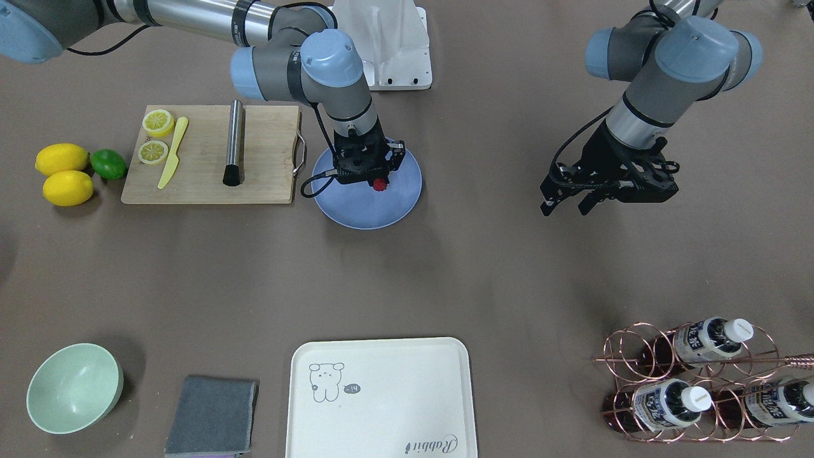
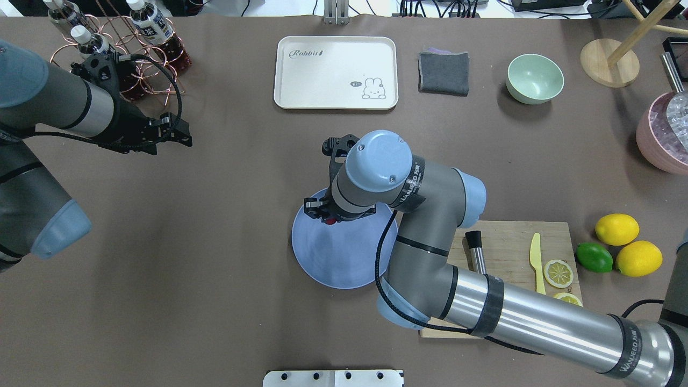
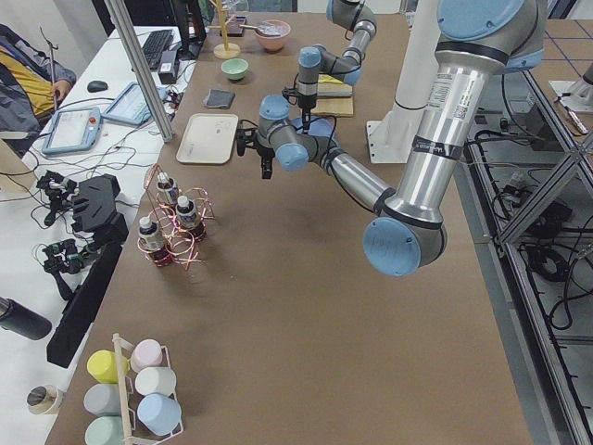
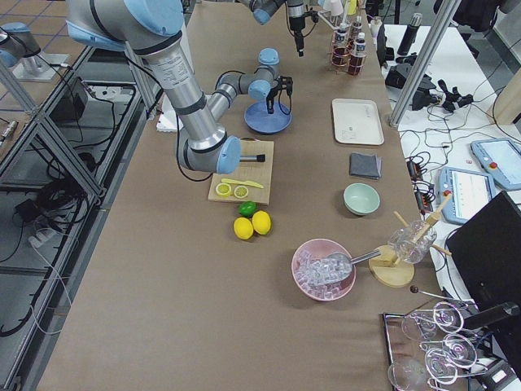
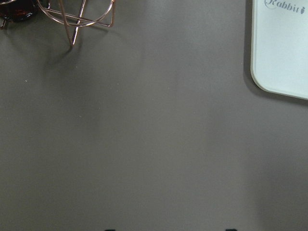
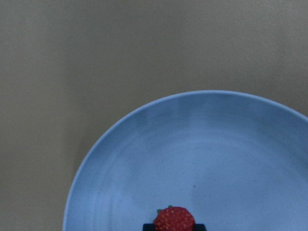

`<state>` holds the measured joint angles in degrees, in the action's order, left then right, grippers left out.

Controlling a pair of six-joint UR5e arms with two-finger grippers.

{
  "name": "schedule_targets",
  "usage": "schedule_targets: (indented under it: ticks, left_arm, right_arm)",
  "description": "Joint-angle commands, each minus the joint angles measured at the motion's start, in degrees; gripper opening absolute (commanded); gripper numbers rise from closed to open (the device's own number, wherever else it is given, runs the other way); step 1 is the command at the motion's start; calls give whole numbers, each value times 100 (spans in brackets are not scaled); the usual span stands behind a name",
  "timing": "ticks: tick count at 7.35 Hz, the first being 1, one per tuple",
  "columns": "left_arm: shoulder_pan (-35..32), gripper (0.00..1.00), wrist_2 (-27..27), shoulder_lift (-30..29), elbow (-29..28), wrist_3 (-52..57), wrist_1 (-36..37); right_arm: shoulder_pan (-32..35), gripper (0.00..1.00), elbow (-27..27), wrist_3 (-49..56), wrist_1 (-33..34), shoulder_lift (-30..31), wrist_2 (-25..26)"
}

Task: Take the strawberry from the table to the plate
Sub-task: 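Carry the strawberry with the right gripper over the blue plate while the left arm withdraws, then lower the strawberry onto the blue plate and open the right gripper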

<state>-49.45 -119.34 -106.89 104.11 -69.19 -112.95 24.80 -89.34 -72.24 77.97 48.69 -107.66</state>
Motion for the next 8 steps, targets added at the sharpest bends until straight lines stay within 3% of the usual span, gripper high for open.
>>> schedule_targets:
  ticks: [1,2,3,6,8]
  left_arm:
    - [5,82,-11,-7,-13,2,1]
    - [5,82,-2,-7,-4,-7,1]
    - [5,82,-2,-25,13,-15,1]
    - [-100,82,-265,1,118,2,27]
    - [-765,82,-931,10,153,403,220]
  right_arm:
    - [16,25,-136,44,315,61,-18]
    - [8,48,-136,44,368,96,-10]
    - [25,99,-162,26,421,114,-18]
    - [558,100,-1065,131,1026,508,-368]
    - [1750,100,-1426,1232,1561,701,-1183]
